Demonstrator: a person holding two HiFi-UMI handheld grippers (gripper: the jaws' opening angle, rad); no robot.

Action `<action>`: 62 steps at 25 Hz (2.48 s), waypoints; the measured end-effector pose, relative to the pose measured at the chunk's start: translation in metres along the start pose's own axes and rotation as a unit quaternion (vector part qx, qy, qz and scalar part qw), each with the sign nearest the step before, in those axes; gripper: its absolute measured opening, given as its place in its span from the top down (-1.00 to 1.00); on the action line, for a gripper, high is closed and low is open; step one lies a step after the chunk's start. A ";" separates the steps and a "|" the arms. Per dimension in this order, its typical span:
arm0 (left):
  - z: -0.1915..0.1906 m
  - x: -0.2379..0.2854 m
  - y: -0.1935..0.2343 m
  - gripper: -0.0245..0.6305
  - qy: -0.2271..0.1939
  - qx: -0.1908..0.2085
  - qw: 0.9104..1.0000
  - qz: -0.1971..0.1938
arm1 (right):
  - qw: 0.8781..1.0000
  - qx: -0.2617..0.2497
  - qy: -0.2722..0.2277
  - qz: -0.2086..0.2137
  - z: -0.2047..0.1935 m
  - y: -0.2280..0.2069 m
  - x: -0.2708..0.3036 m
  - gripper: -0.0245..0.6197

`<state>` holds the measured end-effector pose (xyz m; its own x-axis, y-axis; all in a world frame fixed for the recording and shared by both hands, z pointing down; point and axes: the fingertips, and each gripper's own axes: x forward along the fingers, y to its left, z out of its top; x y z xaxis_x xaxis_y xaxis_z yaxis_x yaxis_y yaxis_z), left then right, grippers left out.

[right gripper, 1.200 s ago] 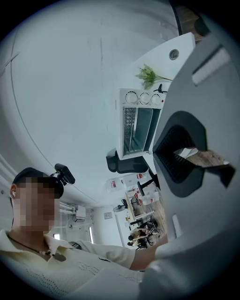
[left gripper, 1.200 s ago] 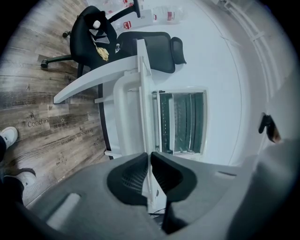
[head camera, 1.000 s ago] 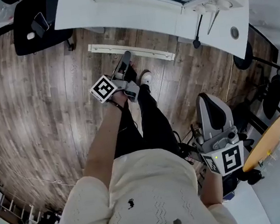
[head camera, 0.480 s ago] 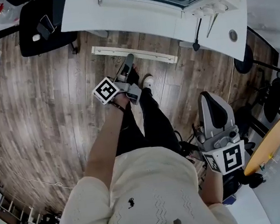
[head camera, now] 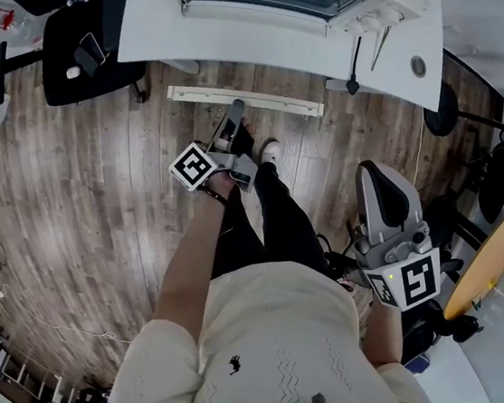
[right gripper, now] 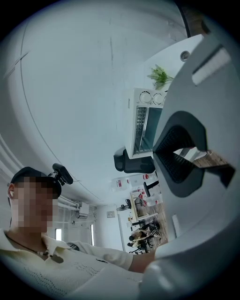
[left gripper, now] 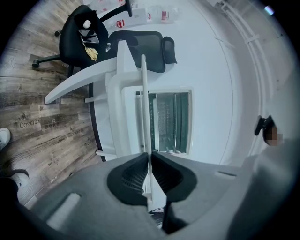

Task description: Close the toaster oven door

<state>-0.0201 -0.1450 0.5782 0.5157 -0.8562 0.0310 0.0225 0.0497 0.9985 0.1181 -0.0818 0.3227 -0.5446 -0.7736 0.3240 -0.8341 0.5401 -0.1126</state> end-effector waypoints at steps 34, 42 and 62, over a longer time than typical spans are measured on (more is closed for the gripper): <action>0.006 0.012 -0.061 0.81 0.008 0.024 0.999 -0.042 | 0.999 0.000 -0.041 -0.022 0.028 -0.003 -0.015 0.90; 0.006 0.015 -0.071 0.80 0.015 0.028 0.998 -0.051 | 0.999 -0.003 -0.044 -0.018 0.032 0.002 -0.012 0.90; 0.007 0.021 -0.086 0.80 0.020 0.045 0.998 -0.044 | 0.998 -0.013 -0.061 -0.018 0.047 0.010 -0.010 0.90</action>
<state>-0.0168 -0.1712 0.4937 0.5491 -0.8338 -0.0574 -0.0062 -0.0728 0.9973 0.1112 -0.0841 0.2745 -0.5227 -0.8261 0.2105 -0.8514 0.5187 -0.0786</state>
